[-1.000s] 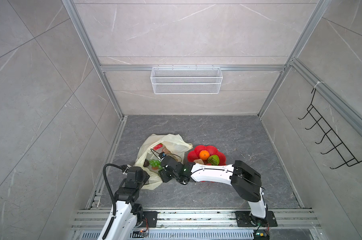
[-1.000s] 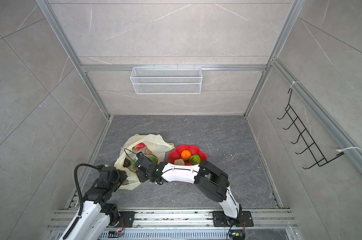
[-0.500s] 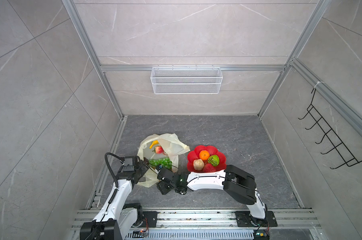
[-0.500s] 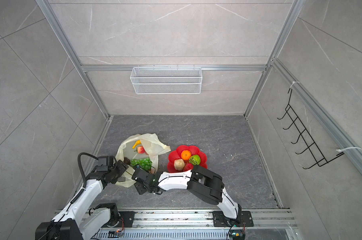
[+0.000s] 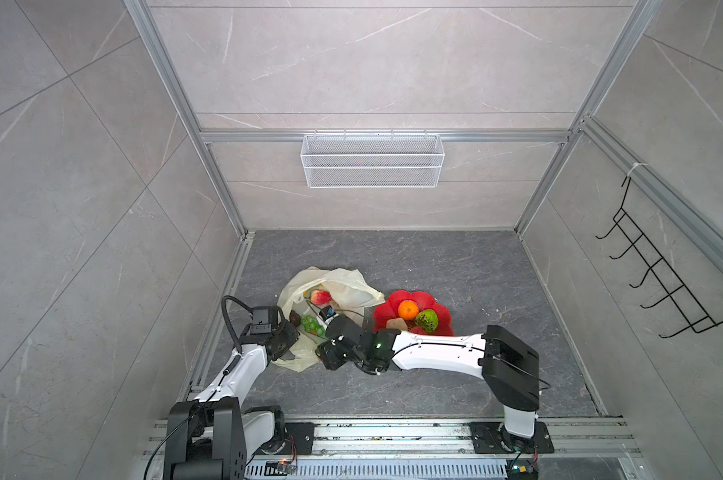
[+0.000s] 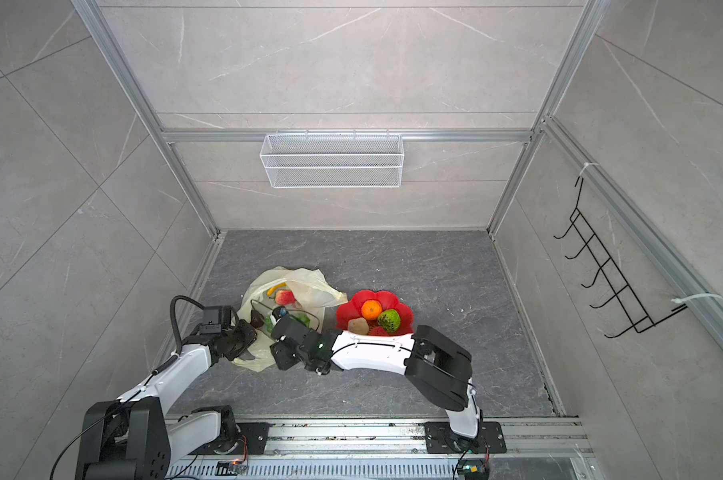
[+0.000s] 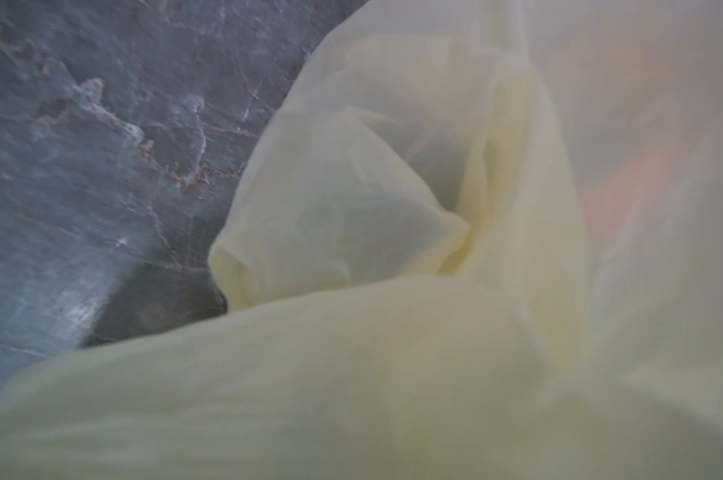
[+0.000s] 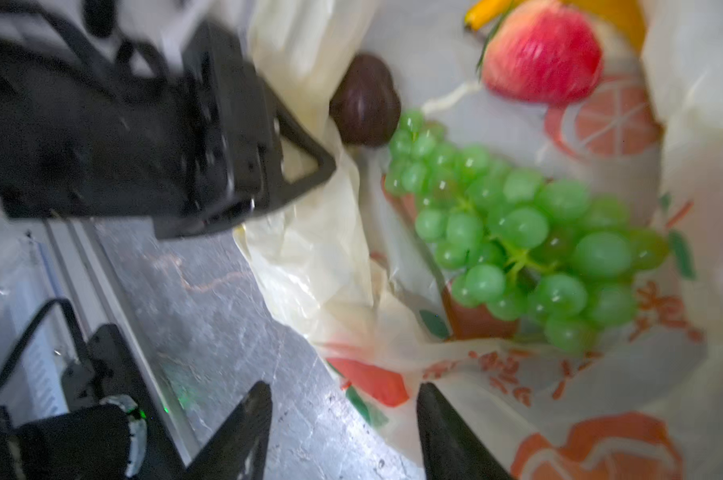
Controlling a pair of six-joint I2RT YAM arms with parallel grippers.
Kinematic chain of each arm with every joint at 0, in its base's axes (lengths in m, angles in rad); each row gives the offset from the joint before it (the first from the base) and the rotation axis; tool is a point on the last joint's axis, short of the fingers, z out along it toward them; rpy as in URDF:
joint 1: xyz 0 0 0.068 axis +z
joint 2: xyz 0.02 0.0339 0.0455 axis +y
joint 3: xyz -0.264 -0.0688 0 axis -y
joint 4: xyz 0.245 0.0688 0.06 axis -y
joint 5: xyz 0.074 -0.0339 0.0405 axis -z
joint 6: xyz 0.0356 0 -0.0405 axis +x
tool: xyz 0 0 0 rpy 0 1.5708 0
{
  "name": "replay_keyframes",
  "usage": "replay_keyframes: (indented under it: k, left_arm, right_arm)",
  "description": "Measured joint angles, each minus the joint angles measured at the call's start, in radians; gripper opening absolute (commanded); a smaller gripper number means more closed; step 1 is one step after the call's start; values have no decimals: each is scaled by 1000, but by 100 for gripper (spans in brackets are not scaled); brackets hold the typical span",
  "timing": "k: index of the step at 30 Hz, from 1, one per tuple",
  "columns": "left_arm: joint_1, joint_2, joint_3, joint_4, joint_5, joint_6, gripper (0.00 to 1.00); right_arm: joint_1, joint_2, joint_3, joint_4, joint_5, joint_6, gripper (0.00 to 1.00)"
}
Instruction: Take the fake fruits out of the plastic bag
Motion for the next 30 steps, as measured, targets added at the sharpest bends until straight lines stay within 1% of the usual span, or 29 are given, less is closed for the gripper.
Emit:
replay_keyframes:
  k: [2,5,7,11,16,21,25,30]
  left_arm:
    - [0,-19,-9,6,-3,0,15]
    - [14,-68,-35,14,-4,-3,10]
    - [39,-92,-50,17,5,-4,6]
    - [124,-108,-63,23,40,-3,3]
    - [164,-97,-68,40,68,-3,1]
    - [200,-51,-68,70,101,-2,0]
    - [224,-20,-68,93,122,-2,0]
    - [227,-12,-68,109,143,0,0]
  right_arm:
    - [-32,8,38,6,-14,0,59]
    - [-67,77,130,8,-34,0,59]
    - [-76,146,200,8,-45,-2,59]
    - [-77,289,320,-2,-58,-19,63]
    - [-80,416,432,-20,-62,-61,69]
    - [-87,502,554,-15,-77,-121,75]
    - [-103,578,663,-10,-99,-145,77]
    - [-128,666,794,-15,-128,-151,78]
